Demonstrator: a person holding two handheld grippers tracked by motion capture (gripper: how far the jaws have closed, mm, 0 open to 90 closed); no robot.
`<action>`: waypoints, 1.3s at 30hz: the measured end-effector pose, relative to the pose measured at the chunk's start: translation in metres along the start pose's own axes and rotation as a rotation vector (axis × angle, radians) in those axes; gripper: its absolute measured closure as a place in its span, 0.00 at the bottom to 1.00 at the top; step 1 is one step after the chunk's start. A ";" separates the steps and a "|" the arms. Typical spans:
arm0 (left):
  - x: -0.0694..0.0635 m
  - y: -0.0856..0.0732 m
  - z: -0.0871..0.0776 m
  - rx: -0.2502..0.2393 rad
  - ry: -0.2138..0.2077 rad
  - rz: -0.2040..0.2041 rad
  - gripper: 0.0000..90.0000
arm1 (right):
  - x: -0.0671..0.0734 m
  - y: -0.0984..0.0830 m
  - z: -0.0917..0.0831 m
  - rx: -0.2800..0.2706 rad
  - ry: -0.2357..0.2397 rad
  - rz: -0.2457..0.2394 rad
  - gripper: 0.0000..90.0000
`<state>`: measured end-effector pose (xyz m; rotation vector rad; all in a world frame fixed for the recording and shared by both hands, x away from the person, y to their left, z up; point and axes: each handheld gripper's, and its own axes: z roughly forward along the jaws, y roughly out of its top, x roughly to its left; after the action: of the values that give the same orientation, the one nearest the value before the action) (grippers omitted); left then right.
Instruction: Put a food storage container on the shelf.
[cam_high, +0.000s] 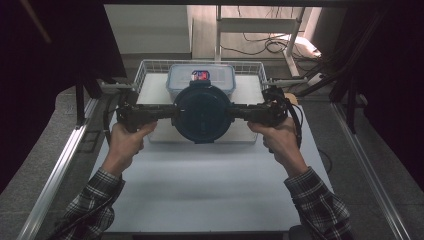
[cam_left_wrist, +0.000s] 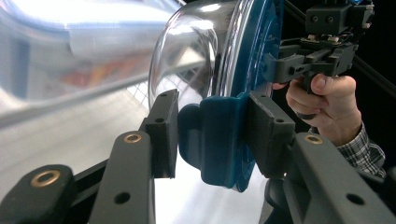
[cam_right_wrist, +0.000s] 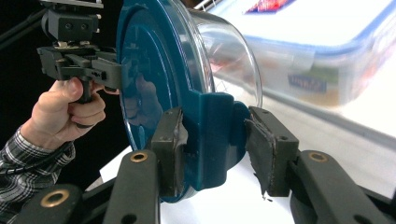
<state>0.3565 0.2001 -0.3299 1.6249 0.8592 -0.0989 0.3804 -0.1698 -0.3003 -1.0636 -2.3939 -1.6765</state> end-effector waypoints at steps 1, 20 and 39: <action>0.000 0.004 -0.001 -0.002 0.002 0.003 0.64 | 0.000 0.003 0.000 -0.002 0.002 0.001 0.64; 0.013 0.079 -0.002 -0.028 0.003 0.018 0.64 | -0.009 0.074 0.000 -0.064 -0.016 -0.006 0.63; 0.046 0.110 0.009 -0.063 0.016 -0.033 0.63 | -0.035 0.109 0.020 -0.076 -0.050 0.034 0.62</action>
<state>0.4557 0.2150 -0.2656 1.5549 0.8935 -0.0816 0.4736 -0.1505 -0.2337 -1.1639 -2.3443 -1.7634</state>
